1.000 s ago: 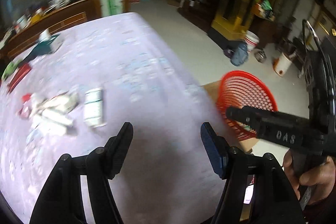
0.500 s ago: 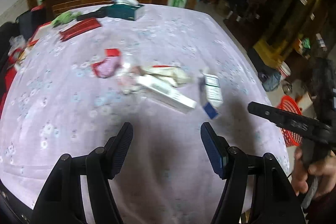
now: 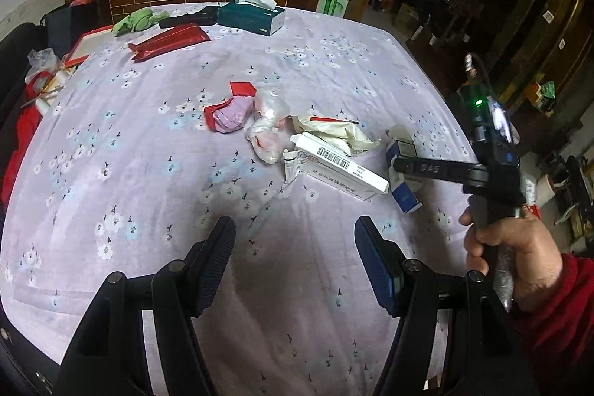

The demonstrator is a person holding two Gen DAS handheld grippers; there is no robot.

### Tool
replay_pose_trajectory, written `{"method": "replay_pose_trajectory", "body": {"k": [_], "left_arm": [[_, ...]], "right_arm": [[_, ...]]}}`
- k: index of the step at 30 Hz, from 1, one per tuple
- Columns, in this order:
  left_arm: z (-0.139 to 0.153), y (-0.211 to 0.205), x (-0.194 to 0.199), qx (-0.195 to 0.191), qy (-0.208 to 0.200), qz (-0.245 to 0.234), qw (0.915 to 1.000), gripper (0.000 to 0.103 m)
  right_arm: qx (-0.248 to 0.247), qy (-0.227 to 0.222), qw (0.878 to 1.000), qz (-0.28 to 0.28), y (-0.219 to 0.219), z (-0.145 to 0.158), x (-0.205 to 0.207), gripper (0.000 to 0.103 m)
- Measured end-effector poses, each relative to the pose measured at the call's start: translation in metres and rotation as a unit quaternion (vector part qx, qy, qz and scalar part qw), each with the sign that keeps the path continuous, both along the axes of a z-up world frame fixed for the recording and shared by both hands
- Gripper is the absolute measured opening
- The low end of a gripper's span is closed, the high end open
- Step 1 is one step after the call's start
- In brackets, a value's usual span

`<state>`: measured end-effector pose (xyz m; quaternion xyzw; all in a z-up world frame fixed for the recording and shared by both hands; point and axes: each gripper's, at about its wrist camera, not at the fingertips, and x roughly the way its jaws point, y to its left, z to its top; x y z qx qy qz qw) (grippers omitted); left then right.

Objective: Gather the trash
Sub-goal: 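Grasp the white barcode box with the left tool while the right tool grasps the white-green medicine box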

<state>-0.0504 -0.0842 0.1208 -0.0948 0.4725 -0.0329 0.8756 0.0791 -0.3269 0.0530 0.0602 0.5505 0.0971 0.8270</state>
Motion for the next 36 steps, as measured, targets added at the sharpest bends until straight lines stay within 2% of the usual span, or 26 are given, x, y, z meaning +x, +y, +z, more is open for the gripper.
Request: {"method": "replay_pose_trajectory", "body": {"k": [4,6,7,9,14,18,20,24,25,30,36], "left_arm": [[-0.004,0.001,0.001,0.0,0.006,0.005,1.0,0.065],[-0.007,0.003,0.003,-0.006,0.01,0.009,0.9999,0.065],[-0.007,0.004,0.003,-0.008,0.011,0.012,0.9998,0.065],[-0.01,0.007,0.005,-0.011,0.013,0.017,0.9997,0.065],[-0.019,0.016,0.013,-0.025,0.024,0.033,0.9988,0.065],[-0.029,0.019,0.023,-0.032,0.035,0.038,0.9982,0.065],[-0.036,0.019,0.031,-0.046,0.044,0.038,0.9972,0.065],[-0.051,0.014,0.043,-0.071,0.067,0.037,0.9946,0.065],[-0.056,0.014,0.046,-0.085,0.076,0.042,0.9926,0.065],[-0.074,0.01,0.054,-0.103,0.108,0.073,0.9861,0.065],[-0.093,-0.003,0.072,-0.098,0.134,0.121,0.9787,0.065]], "right_arm": [[-0.033,0.017,0.999,0.001,0.01,-0.015,0.014,0.055],[-0.042,0.025,0.999,0.003,0.013,-0.021,0.017,0.048],[-0.047,0.027,0.999,0.005,0.014,-0.023,0.017,0.037],[-0.053,0.025,0.998,0.01,0.015,-0.025,0.015,0.036],[-0.02,0.019,0.998,0.056,0.035,-0.016,-0.017,0.036],[0.044,0.022,0.992,0.12,0.059,-0.007,-0.056,0.036],[0.066,0.023,0.989,0.132,0.059,-0.001,-0.068,0.036],[0.059,0.001,0.991,0.122,0.038,0.014,-0.081,0.036],[0.055,-0.005,0.991,0.12,0.033,0.016,-0.083,0.036],[0.051,-0.02,0.994,0.095,0.002,0.025,-0.094,0.036],[0.054,-0.025,0.995,0.079,-0.013,0.031,-0.102,0.036]]}}
